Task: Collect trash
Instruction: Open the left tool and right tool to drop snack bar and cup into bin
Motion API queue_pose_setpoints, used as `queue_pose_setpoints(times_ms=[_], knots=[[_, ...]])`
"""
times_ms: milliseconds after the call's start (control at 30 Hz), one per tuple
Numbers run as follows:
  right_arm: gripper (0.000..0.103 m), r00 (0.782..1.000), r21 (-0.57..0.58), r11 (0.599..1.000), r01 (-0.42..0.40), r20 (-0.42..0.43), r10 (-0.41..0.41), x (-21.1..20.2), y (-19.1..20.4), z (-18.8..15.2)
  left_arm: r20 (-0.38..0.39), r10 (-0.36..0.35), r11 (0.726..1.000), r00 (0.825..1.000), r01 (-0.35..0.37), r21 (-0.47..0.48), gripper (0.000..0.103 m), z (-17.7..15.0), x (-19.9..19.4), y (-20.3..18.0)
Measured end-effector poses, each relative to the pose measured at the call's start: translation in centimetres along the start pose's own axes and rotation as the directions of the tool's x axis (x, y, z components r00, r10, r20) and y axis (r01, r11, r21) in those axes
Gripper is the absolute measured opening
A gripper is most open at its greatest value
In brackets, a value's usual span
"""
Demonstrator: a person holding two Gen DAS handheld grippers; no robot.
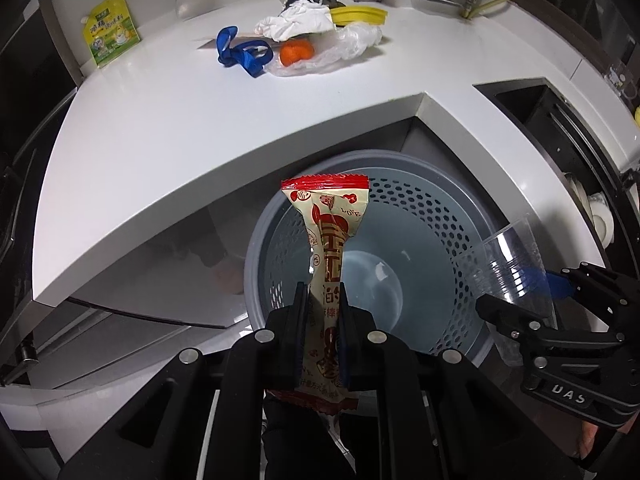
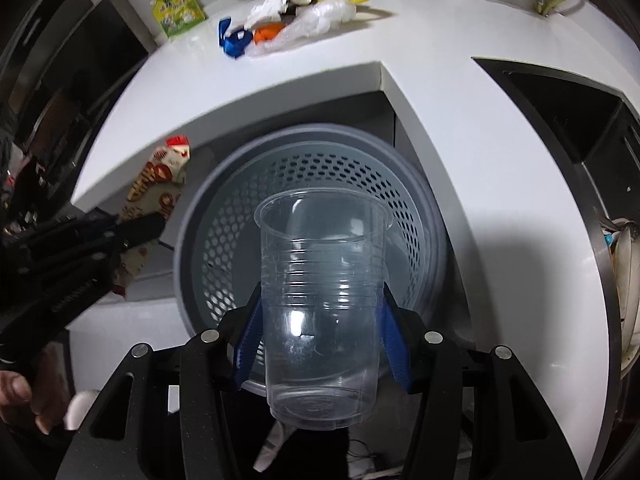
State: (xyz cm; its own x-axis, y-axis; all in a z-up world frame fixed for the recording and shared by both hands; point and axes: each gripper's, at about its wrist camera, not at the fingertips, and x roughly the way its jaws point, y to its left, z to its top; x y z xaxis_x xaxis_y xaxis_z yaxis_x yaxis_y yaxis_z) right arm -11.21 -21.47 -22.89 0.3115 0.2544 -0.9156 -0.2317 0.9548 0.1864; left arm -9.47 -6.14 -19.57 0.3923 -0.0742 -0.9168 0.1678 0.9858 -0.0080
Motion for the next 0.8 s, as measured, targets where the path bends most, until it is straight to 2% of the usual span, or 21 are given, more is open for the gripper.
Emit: queue_pose_setpoints(times_ms=[500,633,700,767,800], knots=[[0.053,1.000,0.040,0.999,-0.022,-0.015,0.022,1.7,-0.8,0.3,-0.030,-0.022,1.000,0.999,0.022,-0.022,0.014,-0.2,1.3,-0.1],[0.056,1.000,0.033,0.999,-0.020,0.003,0.020,1.2,-0.7,0.2,-0.026,-0.025,0.999,0.999,0.024,-0.040,0.018,-0.2,1.1,0.3],[0.058,1.000,0.028,1.000,-0.015,0.009,0.014,1.0,-0.7,0.2,-0.018,-0.020,0.999,1.000,0.019,-0.048,0.029,-0.1,1.0,0.5],[0.065,1.000,0.028,1.000,-0.011,0.019,0.011,0.9,-0.8,0.1,-0.011,-0.015,0.998,1.000,0.014,-0.056,0.049,0.0,0.8,0.6],[0.066,1.000,0.028,1.000,-0.013,0.023,0.012,0.8,-0.9,0.1,-0.002,-0.013,0.998,1.000,0.013,-0.061,0.051,0.0,0.6,0.7]])
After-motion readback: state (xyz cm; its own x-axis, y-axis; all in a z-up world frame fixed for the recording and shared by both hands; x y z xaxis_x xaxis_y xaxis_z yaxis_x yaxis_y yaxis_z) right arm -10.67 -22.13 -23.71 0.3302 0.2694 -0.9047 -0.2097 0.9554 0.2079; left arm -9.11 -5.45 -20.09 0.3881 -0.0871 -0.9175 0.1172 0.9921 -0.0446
